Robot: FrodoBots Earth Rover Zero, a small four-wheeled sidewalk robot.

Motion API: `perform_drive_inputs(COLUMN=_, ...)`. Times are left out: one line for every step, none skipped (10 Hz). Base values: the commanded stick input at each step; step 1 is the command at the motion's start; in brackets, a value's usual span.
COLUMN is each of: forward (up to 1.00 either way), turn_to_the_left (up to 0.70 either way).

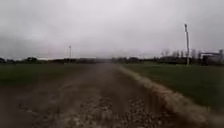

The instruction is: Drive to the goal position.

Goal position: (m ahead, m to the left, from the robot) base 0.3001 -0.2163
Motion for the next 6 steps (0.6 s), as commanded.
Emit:
perform_drive_inputs(forward=0.07, turn_to_the_left=0.0)
perform_drive_inputs(forward=0.07, turn_to_the_left=0.0)
perform_drive_inputs(forward=0.07, turn_to_the_left=0.0)
perform_drive_inputs(forward=0.07, turn_to_the_left=0.0)
perform_drive_inputs(forward=0.07, turn_to_the_left=0.0)
perform_drive_inputs(forward=0.07, turn_to_the_left=0.0)
